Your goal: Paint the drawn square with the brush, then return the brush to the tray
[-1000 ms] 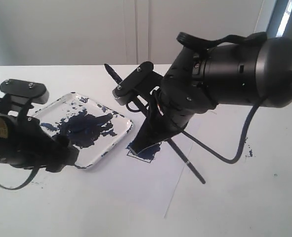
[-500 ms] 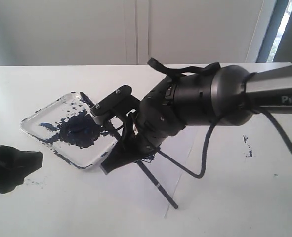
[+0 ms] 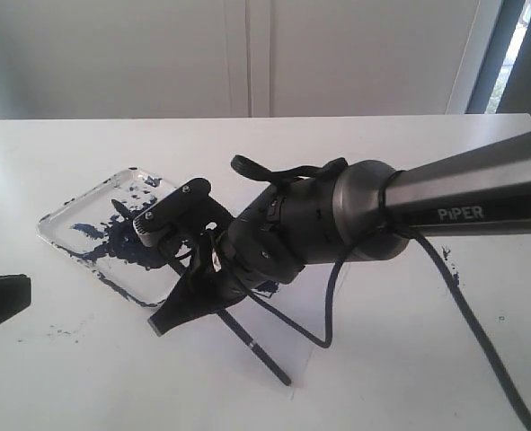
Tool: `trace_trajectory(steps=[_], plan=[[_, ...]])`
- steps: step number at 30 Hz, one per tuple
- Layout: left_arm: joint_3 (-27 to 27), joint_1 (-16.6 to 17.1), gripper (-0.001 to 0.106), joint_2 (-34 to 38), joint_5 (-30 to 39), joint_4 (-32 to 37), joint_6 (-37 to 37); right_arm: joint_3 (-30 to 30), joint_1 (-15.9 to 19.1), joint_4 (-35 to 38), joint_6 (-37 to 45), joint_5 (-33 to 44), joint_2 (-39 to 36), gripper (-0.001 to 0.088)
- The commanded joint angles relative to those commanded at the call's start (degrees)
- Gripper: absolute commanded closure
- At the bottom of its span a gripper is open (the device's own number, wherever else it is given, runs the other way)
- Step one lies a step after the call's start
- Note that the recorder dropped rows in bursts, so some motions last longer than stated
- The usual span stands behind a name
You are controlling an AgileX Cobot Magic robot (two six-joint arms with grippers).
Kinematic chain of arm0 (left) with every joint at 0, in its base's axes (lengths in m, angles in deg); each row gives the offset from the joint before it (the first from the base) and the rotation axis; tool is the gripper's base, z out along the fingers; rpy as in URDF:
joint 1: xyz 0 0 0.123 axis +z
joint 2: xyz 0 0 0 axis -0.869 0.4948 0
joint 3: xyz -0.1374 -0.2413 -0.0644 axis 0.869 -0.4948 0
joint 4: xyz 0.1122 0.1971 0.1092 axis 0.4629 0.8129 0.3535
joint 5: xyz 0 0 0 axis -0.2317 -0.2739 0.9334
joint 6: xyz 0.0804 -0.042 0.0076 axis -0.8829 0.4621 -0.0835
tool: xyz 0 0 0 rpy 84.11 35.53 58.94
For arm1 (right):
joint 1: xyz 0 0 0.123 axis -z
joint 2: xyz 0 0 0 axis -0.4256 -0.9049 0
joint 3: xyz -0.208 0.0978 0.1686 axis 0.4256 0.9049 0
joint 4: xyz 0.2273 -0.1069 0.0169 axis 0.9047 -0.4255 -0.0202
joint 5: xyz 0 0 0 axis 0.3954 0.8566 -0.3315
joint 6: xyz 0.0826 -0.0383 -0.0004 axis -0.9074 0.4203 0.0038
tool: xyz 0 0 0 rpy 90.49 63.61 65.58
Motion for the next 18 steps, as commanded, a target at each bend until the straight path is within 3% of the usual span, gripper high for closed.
trace_trajectory(steps=[14,18], plan=[[0.0,0.0,0.030,-4.9,4.4,0.0,3.0,0.0,0.0,0.0,-3.2,0.6,-2.8,0.0866],[0.0,0.0,0.030,-6.0,6.4,0.0,2.9,0.0,0.0,0.0,-7.0,-0.5,-4.1,0.0767]])
